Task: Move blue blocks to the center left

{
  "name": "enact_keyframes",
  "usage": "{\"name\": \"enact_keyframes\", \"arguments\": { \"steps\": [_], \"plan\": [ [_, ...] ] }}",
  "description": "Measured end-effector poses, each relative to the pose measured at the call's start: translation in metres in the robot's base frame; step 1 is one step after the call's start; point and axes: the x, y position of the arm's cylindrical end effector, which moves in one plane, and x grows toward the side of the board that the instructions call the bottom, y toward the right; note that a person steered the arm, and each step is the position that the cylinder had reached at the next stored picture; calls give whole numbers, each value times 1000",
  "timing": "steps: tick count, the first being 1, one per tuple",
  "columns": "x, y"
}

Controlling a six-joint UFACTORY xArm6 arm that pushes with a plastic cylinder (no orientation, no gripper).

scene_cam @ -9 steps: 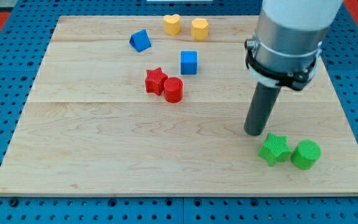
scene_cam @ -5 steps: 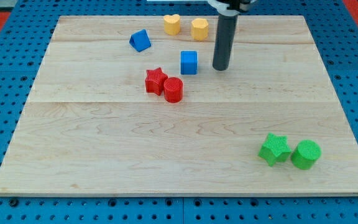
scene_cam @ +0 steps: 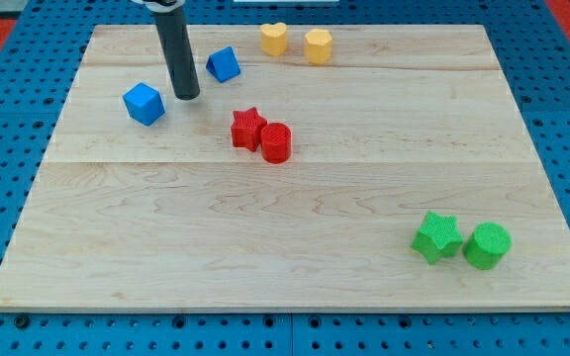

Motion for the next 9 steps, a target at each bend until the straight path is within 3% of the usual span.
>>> {"name": "enact_keyframes", "arguments": {
  "steps": [1,2,3,4,5,7,8,9],
  "plan": [
    [19,-56],
    [8,-23],
    [-17,55],
    [-48,83],
    [-73,74],
    [-70,-23],
    [-97,-35],
    [-83,-55]
  ]
}}
